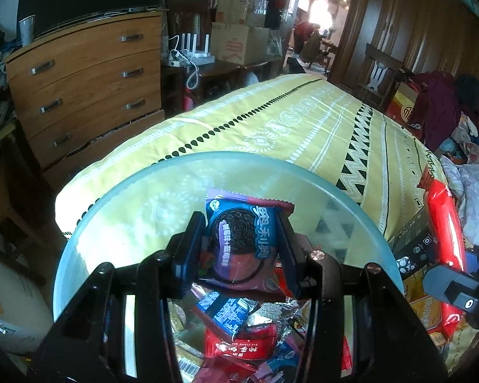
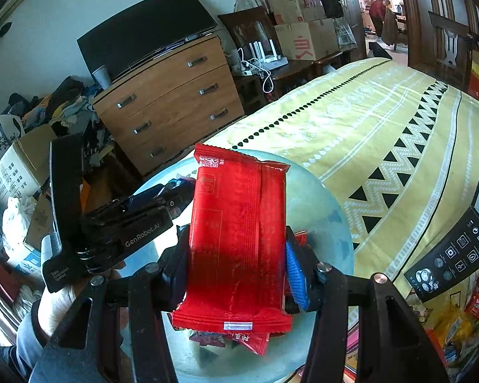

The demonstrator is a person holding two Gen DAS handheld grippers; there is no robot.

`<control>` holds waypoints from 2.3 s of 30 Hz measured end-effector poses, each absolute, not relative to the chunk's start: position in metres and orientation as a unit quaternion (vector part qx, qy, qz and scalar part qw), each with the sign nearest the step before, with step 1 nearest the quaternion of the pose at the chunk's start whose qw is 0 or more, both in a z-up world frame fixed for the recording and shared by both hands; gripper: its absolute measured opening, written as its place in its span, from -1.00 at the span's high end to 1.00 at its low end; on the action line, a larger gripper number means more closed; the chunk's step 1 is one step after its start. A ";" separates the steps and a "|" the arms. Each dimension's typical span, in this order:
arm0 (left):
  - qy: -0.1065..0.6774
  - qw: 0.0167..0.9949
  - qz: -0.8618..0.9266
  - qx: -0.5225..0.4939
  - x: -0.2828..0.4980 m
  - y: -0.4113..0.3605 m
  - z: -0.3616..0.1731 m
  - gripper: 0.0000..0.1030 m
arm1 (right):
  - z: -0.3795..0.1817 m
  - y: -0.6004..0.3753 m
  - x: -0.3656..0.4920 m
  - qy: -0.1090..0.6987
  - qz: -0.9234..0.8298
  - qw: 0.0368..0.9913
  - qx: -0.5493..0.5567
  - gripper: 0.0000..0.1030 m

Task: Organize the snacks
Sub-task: 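Carry the red bag and the blue Oreo bag over the glass bowl with both tools, then open both tools to drop the two bags into the glass bowl, then move both tools back toward the snack pile on the bed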

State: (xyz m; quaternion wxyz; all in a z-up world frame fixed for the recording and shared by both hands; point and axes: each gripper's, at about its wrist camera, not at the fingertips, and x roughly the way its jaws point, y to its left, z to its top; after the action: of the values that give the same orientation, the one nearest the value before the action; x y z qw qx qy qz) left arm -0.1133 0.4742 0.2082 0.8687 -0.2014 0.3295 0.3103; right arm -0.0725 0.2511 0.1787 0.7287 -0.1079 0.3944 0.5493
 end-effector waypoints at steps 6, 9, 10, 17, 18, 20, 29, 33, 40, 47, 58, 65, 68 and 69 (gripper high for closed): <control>0.331 0.868 0.311 -0.200 -0.114 0.475 0.207 0.13 | 0.178 0.251 -0.072 0.395 0.549 0.728 -0.108 -0.06; 0.331 0.868 0.311 -0.200 -0.114 0.475 0.207 0.13 | 0.178 0.252 -0.072 0.396 0.549 0.728 -0.108 -0.06; 0.331 0.868 0.311 -0.199 -0.114 0.475 0.207 0.13 | 0.177 0.253 -0.071 0.396 0.548 0.729 -0.108 -0.06; 0.335 0.867 0.313 -0.198 -0.114 0.476 0.206 0.13 | 0.171 0.256 -0.068 0.399 0.544 0.730 -0.107 -0.06; 0.335 0.867 0.313 -0.198 -0.114 0.476 0.206 0.13 | 0.170 0.256 -0.068 0.399 0.544 0.730 -0.107 -0.06; 0.334 0.867 0.313 -0.198 -0.114 0.477 0.205 0.13 | 0.170 0.256 -0.067 0.400 0.544 0.730 -0.108 -0.06; 0.339 0.864 0.316 -0.198 -0.111 0.479 0.201 0.13 | 0.167 0.259 -0.065 0.404 0.543 0.728 -0.109 -0.07; 0.342 0.861 0.320 -0.198 -0.111 0.480 0.200 0.11 | 0.166 0.261 -0.065 0.406 0.541 0.728 -0.110 -0.08; 0.342 0.857 0.331 -0.197 -0.112 0.477 0.203 -0.32 | 0.167 0.258 -0.061 0.405 0.532 0.737 -0.096 -0.39; 0.315 0.877 0.314 -0.181 -0.122 0.449 0.231 -0.41 | 0.206 0.174 -0.069 0.324 0.552 0.767 -0.046 -0.52; 0.277 0.929 0.202 -0.141 -0.115 0.346 0.261 -0.60 | 0.061 -0.027 0.069 0.487 0.297 0.821 0.008 -0.54; 0.282 0.938 0.166 -0.112 -0.106 0.310 0.269 -0.60 | -0.016 0.017 0.112 0.528 0.281 0.798 -0.069 -0.16; 0.285 0.941 0.154 -0.101 -0.099 0.300 0.267 -0.61 | -0.032 0.007 0.104 0.534 0.299 0.787 -0.077 -0.04; 0.287 0.940 0.152 -0.099 -0.098 0.298 0.265 -0.63 | -0.031 0.004 0.098 0.534 0.309 0.782 -0.089 0.00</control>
State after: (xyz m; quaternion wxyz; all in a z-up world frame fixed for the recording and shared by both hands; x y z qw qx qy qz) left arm -0.0983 0.2979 0.2654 0.9405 -0.0994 0.2872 0.1522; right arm 0.0975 0.0042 -0.0313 0.7822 -0.0886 0.5339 0.3085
